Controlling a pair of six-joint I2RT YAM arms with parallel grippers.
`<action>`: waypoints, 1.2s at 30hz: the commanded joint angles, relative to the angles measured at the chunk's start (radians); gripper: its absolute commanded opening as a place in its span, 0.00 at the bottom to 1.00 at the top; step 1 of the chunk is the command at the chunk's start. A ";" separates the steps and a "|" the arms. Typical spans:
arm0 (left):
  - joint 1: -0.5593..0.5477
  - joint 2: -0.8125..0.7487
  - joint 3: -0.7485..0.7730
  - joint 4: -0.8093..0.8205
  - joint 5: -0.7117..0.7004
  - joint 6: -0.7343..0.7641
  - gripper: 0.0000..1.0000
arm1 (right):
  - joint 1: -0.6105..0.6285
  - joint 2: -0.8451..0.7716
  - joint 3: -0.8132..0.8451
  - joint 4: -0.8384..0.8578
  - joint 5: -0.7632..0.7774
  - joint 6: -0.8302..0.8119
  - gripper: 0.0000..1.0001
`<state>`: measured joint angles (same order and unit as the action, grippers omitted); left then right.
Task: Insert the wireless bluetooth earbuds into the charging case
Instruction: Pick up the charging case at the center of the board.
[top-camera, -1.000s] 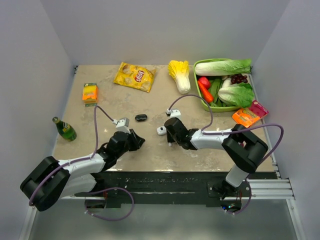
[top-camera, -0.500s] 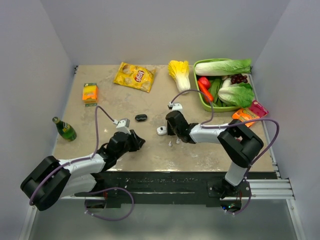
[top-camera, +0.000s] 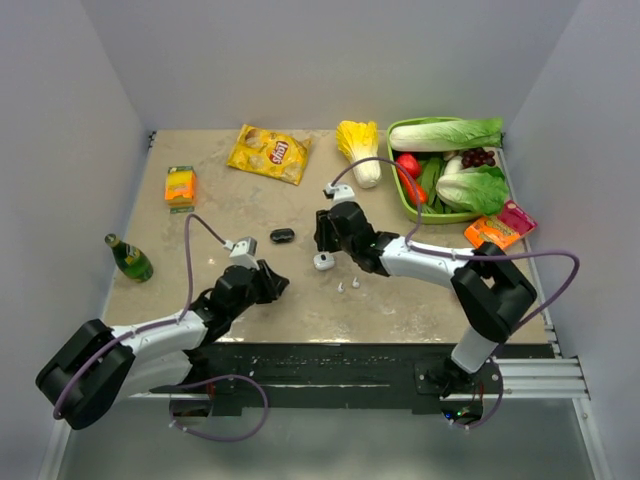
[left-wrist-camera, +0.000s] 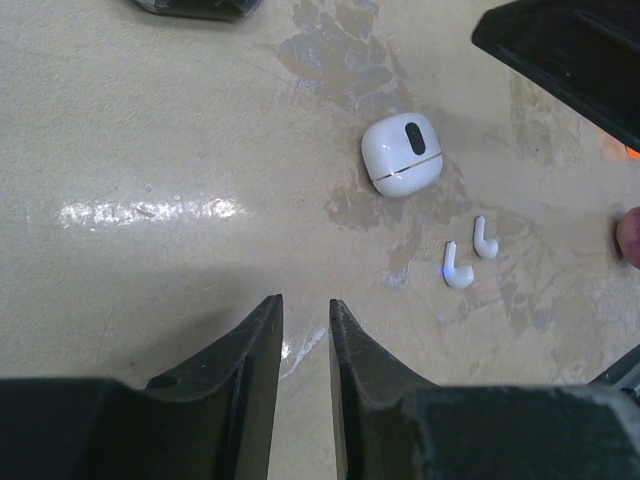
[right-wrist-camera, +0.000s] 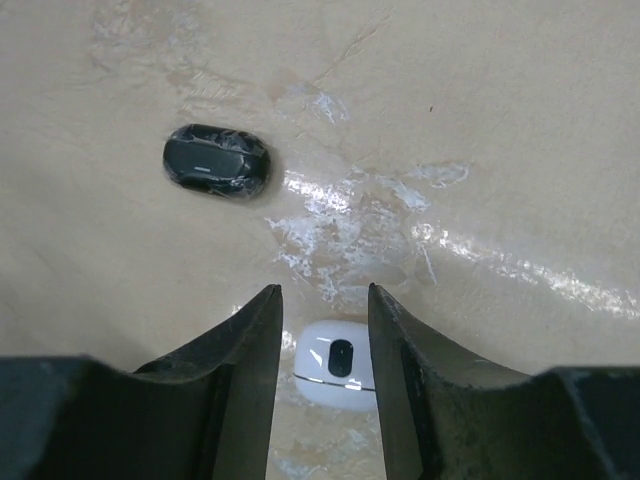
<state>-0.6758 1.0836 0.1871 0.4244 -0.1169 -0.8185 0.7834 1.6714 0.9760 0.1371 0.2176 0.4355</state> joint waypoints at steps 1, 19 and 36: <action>-0.004 -0.034 -0.021 0.002 -0.018 0.010 0.30 | 0.020 0.082 0.108 -0.109 0.014 -0.052 0.46; -0.004 -0.028 -0.035 0.024 -0.013 0.007 0.31 | 0.063 -0.078 -0.135 -0.106 0.080 0.088 0.03; -0.004 -0.034 -0.051 0.030 0.006 0.021 0.31 | 0.060 0.051 -0.108 -0.059 0.098 0.049 0.00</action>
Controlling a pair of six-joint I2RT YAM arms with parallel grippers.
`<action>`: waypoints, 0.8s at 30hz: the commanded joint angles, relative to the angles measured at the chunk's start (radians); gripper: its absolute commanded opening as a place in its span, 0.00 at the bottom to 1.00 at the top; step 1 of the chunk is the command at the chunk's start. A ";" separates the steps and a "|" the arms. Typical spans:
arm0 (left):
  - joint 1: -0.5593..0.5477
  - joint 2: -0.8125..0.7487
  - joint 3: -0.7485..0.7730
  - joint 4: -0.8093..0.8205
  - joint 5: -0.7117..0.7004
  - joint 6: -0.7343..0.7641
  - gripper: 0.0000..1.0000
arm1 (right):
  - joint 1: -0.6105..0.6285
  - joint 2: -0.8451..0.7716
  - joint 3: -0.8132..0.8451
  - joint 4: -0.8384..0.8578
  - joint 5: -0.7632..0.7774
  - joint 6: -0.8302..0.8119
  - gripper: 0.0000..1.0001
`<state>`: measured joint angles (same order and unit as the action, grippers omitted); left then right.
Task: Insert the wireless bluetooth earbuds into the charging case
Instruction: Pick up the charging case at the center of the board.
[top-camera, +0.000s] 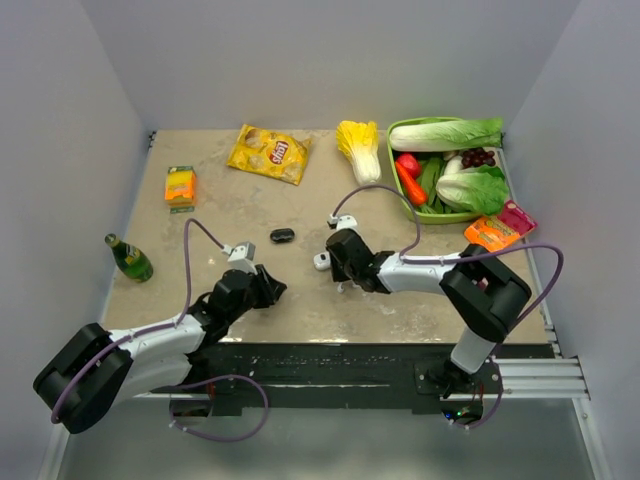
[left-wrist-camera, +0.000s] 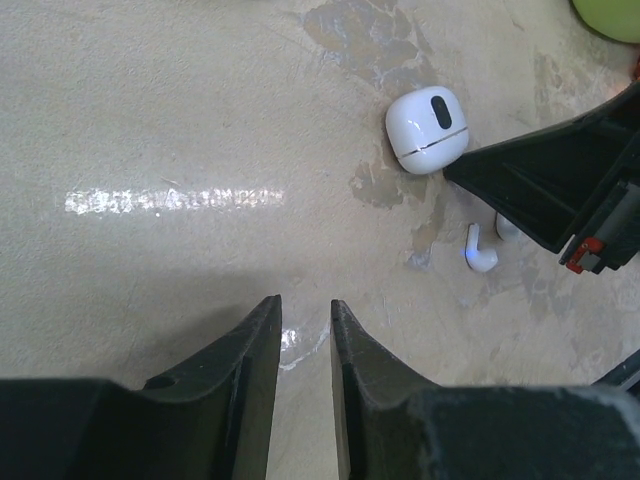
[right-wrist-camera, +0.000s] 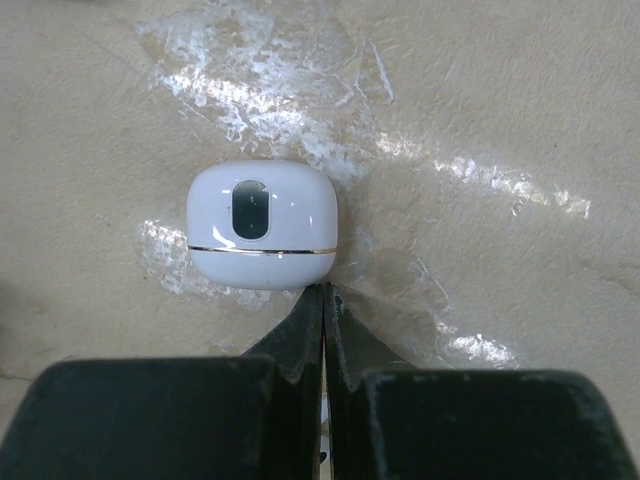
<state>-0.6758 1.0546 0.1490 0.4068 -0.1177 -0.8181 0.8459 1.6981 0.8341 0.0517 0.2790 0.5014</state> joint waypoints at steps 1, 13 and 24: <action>-0.004 -0.005 -0.012 0.049 0.010 0.023 0.31 | -0.002 0.028 0.036 0.030 0.040 -0.020 0.00; -0.004 0.002 -0.017 0.058 0.020 0.040 0.31 | -0.014 0.120 0.157 0.013 0.077 -0.099 0.00; -0.004 -0.010 -0.011 0.041 0.006 0.045 0.32 | -0.019 -0.035 0.126 0.069 0.108 -0.132 0.35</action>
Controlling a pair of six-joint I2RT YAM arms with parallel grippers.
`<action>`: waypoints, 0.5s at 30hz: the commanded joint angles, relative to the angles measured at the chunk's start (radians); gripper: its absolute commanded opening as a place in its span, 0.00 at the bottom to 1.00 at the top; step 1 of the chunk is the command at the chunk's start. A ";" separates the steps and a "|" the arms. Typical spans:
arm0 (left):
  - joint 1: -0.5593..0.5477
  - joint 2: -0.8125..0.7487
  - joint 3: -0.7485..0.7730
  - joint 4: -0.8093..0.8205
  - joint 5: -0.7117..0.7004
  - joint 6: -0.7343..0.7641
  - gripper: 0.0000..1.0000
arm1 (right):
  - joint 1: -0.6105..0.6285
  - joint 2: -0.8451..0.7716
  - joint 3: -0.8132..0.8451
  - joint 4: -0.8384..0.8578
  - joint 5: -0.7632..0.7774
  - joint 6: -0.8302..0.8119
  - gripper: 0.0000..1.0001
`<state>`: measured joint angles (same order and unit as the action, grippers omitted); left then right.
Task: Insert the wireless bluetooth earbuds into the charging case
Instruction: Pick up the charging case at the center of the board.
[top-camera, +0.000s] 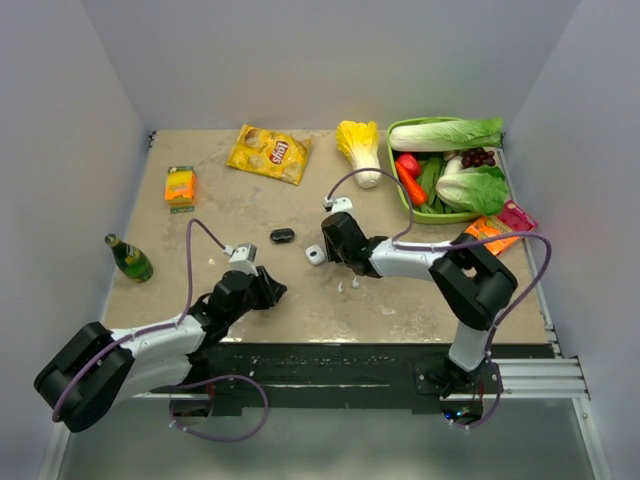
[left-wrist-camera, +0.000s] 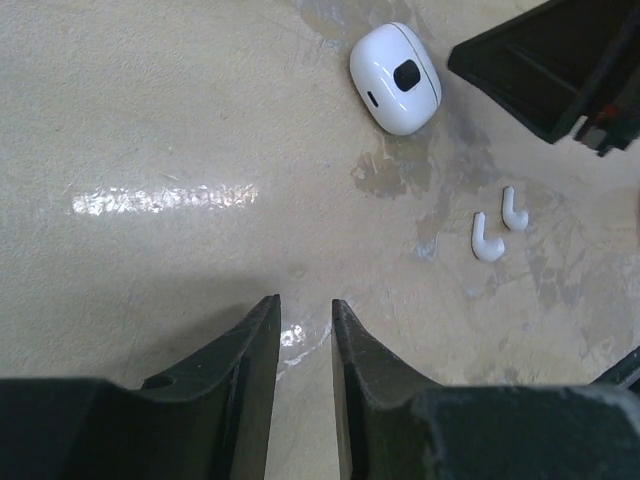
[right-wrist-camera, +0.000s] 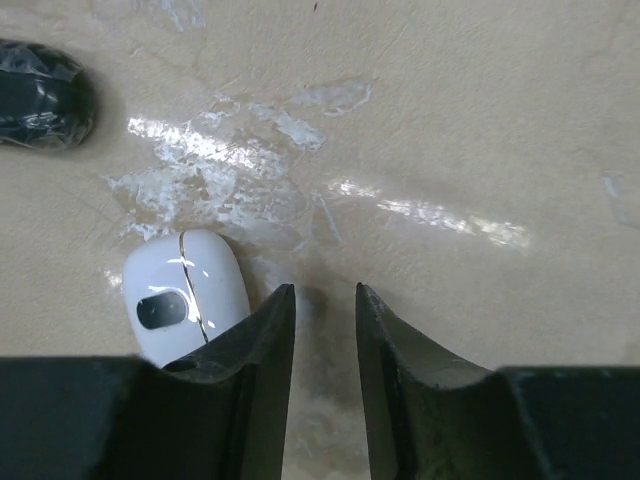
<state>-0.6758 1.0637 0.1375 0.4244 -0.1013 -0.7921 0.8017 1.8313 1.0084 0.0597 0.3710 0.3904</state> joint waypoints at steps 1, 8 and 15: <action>-0.004 -0.025 0.001 0.020 -0.015 0.021 0.32 | 0.042 -0.199 -0.068 0.092 0.006 -0.030 0.34; -0.004 -0.073 -0.003 -0.012 -0.035 0.018 0.32 | 0.185 -0.127 0.039 0.043 -0.139 -0.076 0.00; -0.004 -0.131 -0.026 -0.044 -0.052 0.005 0.32 | 0.198 -0.046 0.036 0.038 -0.153 -0.047 0.00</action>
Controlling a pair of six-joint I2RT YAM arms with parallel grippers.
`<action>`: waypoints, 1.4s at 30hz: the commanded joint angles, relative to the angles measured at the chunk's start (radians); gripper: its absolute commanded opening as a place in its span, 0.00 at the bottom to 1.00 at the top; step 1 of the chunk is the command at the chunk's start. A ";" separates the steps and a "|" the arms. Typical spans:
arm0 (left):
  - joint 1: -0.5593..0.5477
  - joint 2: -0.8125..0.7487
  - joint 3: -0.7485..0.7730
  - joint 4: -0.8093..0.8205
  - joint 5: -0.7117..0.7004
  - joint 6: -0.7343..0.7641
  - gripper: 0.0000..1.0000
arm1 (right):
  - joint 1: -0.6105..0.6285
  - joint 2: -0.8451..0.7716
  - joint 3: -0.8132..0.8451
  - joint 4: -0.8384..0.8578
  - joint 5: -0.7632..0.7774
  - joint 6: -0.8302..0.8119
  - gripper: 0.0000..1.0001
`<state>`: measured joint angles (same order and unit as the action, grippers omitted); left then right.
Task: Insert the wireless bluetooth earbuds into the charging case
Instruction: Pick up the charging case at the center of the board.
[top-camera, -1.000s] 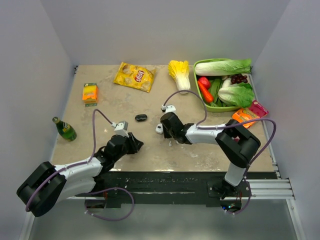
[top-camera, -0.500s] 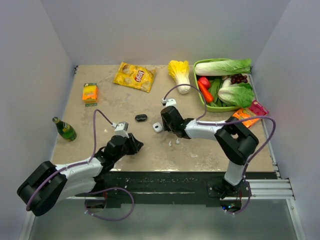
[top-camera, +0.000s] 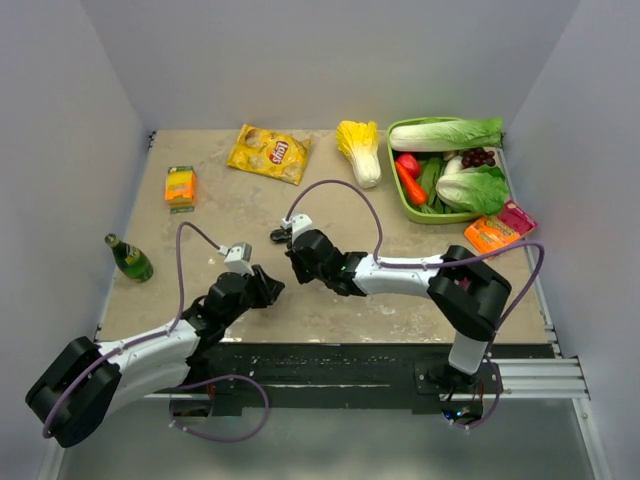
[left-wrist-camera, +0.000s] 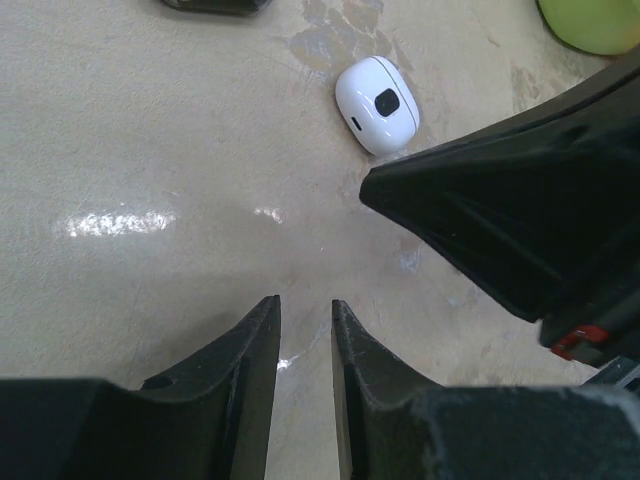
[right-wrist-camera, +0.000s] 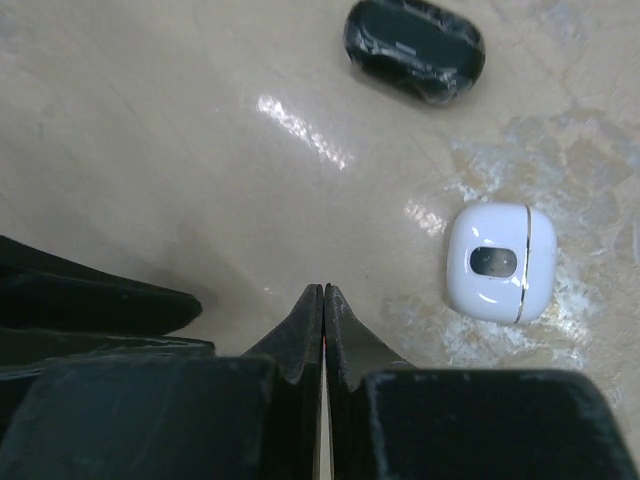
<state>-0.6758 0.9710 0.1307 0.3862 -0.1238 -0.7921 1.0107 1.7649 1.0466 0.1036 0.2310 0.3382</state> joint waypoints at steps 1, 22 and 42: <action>-0.004 -0.046 -0.020 -0.010 -0.030 0.005 0.32 | -0.009 0.025 -0.005 -0.005 -0.012 0.005 0.00; -0.004 -0.019 -0.016 -0.006 -0.030 0.008 0.32 | -0.101 0.100 -0.030 -0.012 0.107 0.018 0.00; -0.004 0.113 0.011 0.081 -0.091 -0.107 0.93 | -0.100 -0.379 -0.195 -0.036 0.125 0.001 0.23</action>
<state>-0.6765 1.0512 0.1383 0.4084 -0.1658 -0.8364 0.9096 1.5536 0.8623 0.0441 0.3252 0.3496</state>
